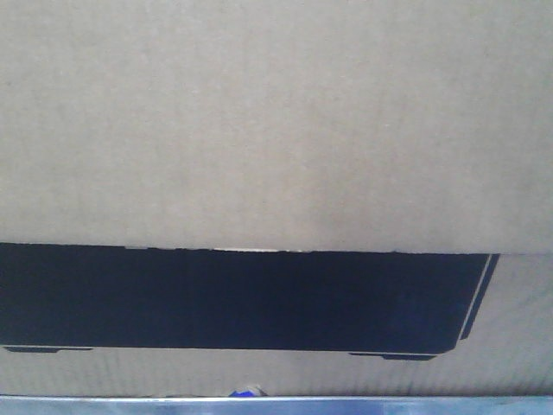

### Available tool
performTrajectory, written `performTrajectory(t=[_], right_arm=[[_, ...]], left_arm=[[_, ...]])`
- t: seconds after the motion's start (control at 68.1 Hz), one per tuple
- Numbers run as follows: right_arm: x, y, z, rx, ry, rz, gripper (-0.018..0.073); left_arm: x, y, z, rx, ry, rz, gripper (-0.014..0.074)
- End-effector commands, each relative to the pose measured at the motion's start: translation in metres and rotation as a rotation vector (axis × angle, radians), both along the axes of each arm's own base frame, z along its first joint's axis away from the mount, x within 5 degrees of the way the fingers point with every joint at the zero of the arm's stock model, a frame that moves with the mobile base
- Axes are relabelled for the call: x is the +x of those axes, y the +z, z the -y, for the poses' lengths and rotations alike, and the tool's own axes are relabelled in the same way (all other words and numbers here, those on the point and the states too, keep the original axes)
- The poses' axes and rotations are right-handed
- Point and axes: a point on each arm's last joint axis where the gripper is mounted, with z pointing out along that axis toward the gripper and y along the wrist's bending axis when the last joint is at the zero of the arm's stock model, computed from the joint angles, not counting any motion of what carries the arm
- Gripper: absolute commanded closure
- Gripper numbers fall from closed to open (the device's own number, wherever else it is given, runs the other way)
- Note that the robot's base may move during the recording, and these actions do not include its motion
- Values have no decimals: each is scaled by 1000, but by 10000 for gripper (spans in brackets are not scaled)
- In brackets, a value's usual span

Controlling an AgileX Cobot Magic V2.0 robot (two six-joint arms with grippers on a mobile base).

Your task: Grab box from left shelf to table start

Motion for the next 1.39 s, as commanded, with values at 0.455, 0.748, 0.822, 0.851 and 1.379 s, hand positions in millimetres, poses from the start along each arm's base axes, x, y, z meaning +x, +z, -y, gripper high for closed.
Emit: performTrajectory(t=[0.455,0.748,0.822,0.851,1.379], right_arm=[[-1,8,0,-7,-4,91,502],[-1,8,0,-8,-4,92,502],[-1,8,0,-8,-4,93,502],[-1,8,0,-8,-4,93,502],[-1,8,0,-8,-4,93,502]], left_arm=[[-2,10,-1,-2,13,107,696],[-7,36,-5,-114,36,293,696],[-12,56,-4,-115,26,326,696],[-15,65,-3,-115,17,328,696],[-30,184,6,79,-74,-98,195]])
